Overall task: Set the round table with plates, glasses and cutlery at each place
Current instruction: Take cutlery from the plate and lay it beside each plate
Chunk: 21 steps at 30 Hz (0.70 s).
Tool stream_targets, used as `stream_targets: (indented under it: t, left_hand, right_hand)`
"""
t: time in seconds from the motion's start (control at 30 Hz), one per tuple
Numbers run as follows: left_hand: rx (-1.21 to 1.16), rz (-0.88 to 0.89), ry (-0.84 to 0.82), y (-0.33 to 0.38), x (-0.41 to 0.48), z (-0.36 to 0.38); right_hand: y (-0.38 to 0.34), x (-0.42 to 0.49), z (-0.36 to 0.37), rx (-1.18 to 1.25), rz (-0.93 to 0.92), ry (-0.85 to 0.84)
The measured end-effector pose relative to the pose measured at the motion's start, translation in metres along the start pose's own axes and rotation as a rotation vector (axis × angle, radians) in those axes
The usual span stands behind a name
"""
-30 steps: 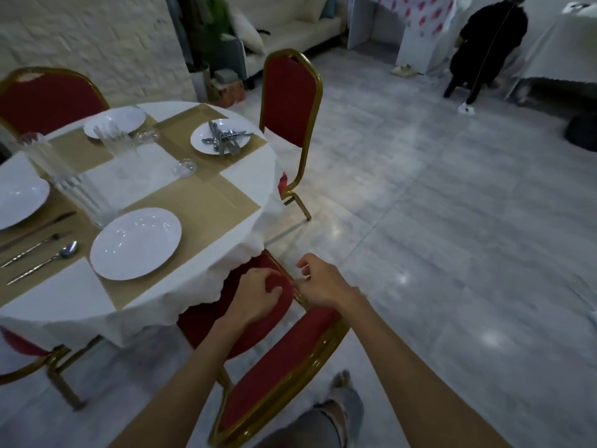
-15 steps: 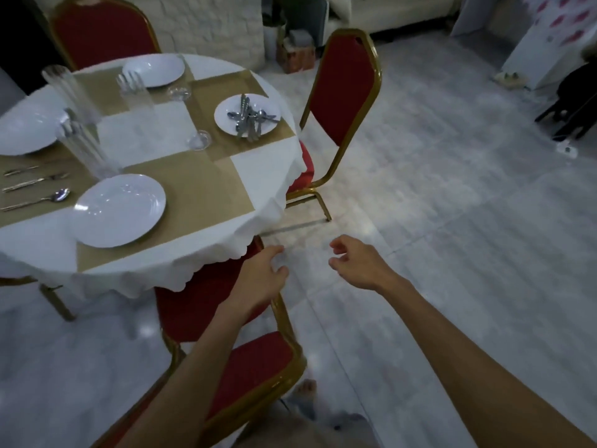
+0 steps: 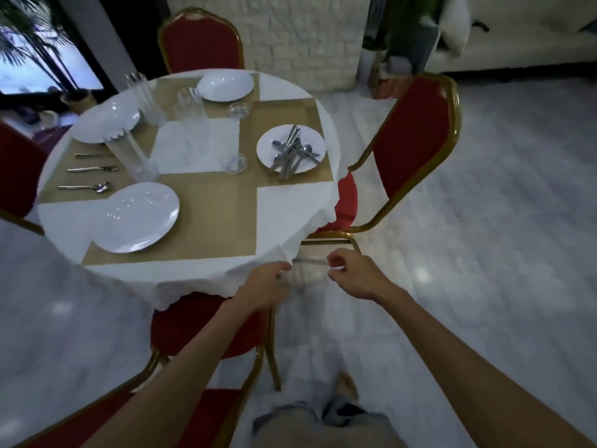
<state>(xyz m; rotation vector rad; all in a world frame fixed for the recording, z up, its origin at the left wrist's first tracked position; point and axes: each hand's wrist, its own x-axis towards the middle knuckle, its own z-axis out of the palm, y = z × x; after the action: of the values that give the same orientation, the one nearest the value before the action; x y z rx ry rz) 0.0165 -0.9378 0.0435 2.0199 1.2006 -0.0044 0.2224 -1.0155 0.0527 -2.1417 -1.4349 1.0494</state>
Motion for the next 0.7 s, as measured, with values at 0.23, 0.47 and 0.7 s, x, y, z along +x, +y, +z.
stream_targets:
  t: [0.23, 0.47, 0.7]
  left_hand:
    - [-0.039, -0.124, 0.190, 0.035, 0.061, -0.018]
    - [-0.185, -0.213, 0.362, 0.035, 0.146, -0.047]
    - [-0.242, -0.274, 0.434, 0.032, 0.231, -0.079]
  right_hand:
    - [-0.005, 0.082, -0.055, -0.068, -0.137, -0.129]
    - [-0.029, 0.187, -0.078, -0.090, -0.198, -0.230]
    - [-0.050, 0.278, -0.093, -0.111, -0.172, -0.262]
